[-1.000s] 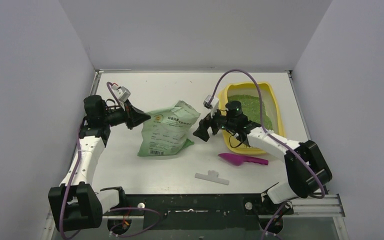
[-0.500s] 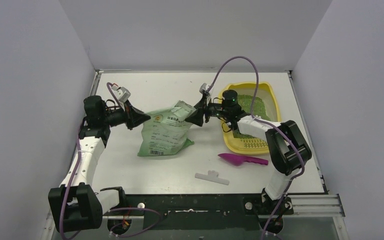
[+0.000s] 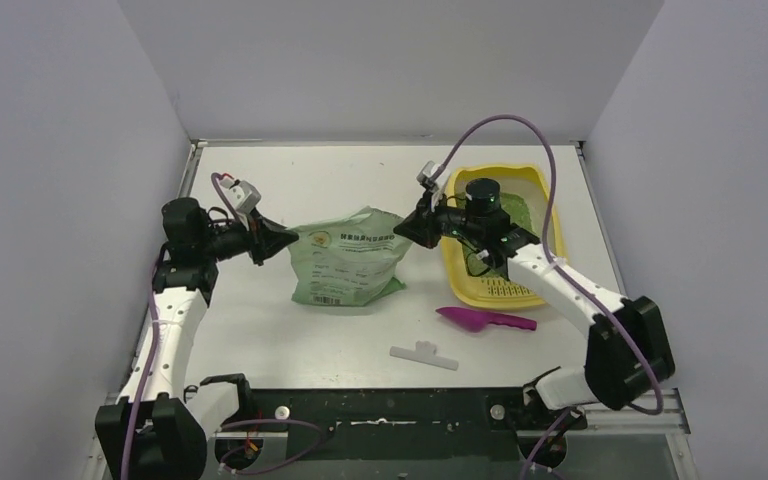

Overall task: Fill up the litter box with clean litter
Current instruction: Close the cat litter bag at the center of the board.

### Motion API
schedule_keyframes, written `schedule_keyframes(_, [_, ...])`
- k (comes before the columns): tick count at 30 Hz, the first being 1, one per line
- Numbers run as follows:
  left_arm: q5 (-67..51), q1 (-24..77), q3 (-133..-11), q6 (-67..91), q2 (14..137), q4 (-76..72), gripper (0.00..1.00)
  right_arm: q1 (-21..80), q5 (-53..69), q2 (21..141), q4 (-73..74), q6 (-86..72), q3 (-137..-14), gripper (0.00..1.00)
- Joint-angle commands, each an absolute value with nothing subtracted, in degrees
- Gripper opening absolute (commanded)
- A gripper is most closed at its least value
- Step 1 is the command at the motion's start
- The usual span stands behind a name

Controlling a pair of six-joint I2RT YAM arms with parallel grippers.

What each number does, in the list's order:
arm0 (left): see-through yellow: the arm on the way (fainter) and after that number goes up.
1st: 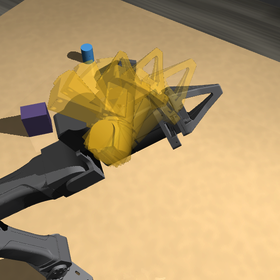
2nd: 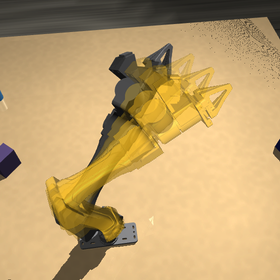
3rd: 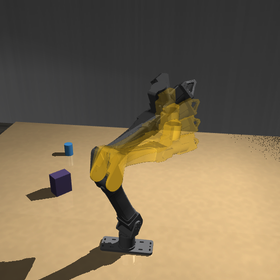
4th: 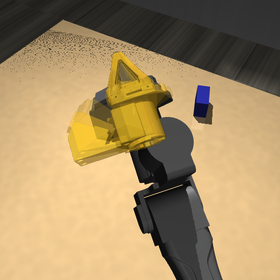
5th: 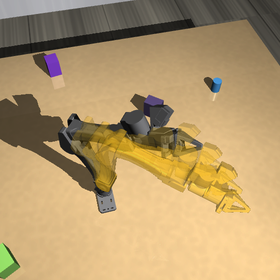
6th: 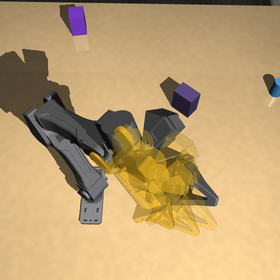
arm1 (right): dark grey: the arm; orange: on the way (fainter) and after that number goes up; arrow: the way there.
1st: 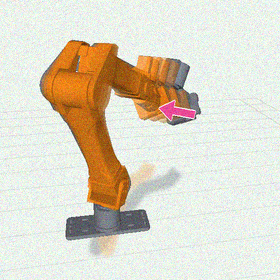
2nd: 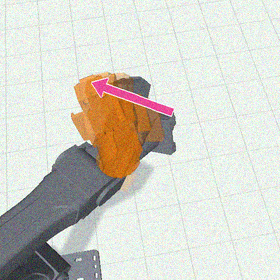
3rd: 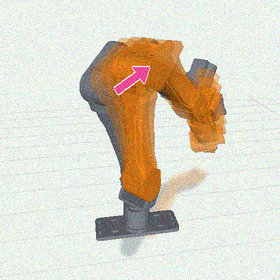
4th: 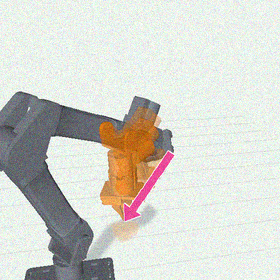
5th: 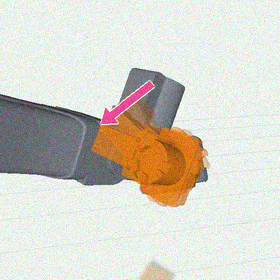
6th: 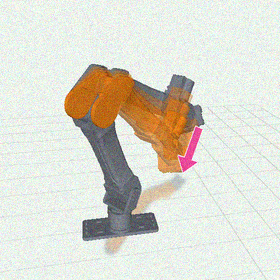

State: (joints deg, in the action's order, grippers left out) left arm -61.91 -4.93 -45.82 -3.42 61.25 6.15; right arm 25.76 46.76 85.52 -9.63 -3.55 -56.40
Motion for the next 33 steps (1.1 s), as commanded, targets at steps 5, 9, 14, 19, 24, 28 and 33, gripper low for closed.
schedule_keyframes(5, [-50.7, -3.4, -44.7, -17.6, 53.8, 14.4, 0.00, 31.3, 20.5, 68.8, -5.2, 0.8, -48.1, 0.00])
schedule_keyframes(9, [-49.6, -1.4, -43.7, -20.0, 51.6, 14.8, 0.04, 32.5, 20.7, 68.6, -6.3, -1.0, -46.3, 0.00])
schedule_keyframes(14, [-48.8, -0.4, -46.0, -20.6, 50.0, 15.8, 0.63, 33.8, 20.4, 69.9, -5.2, -0.4, -47.1, 0.00])
schedule_keyframes(19, [-49.3, 3.1, -51.5, -24.4, 49.5, 16.8, 0.78, 33.8, 20.5, 69.7, -4.9, -0.4, -47.5, 0.00])
schedule_keyframes(24, [-44.4, 13.1, -61.7, -34.9, 57.7, 25.5, 0.82, 33.8, 21.1, 69.0, -6.8, -0.4, -47.1, 0.00])
schedule_keyframes(28, [-42.7, 17.6, -68.2, -39.4, 66.6, 28.3, 0.83, 33.8, 22.0, 68.6, -7.3, -0.4, -46.8, 0.00])
schedule_keyframes(33, [-41.7, 22.4, -77.1, -45.6, 75.9, 36.2, 0.84, 33.9, 22.6, 68.3, -7.1, -0.4, -47.1, 0.00])
